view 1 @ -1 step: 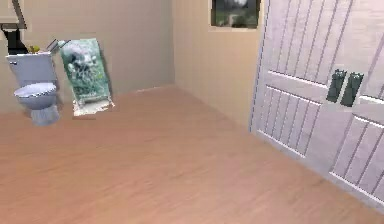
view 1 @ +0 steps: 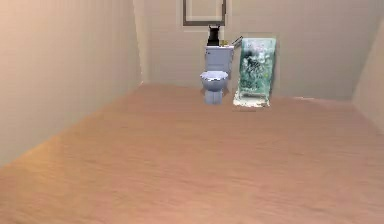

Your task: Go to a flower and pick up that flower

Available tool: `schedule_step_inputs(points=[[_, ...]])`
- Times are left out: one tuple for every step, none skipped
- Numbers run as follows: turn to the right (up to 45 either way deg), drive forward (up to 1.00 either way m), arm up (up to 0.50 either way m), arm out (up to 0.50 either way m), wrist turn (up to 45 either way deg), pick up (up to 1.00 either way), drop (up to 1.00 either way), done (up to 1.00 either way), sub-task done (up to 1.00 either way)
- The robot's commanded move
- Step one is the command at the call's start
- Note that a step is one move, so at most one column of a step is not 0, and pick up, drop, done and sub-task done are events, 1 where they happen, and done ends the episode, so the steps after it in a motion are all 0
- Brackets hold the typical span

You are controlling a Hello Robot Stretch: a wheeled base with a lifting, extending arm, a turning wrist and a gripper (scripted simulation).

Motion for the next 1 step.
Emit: schedule_step_inputs(points=[[-45.0,0.00,0.00,0.00,0.0,0.00,0.00,0.00,0.00]])
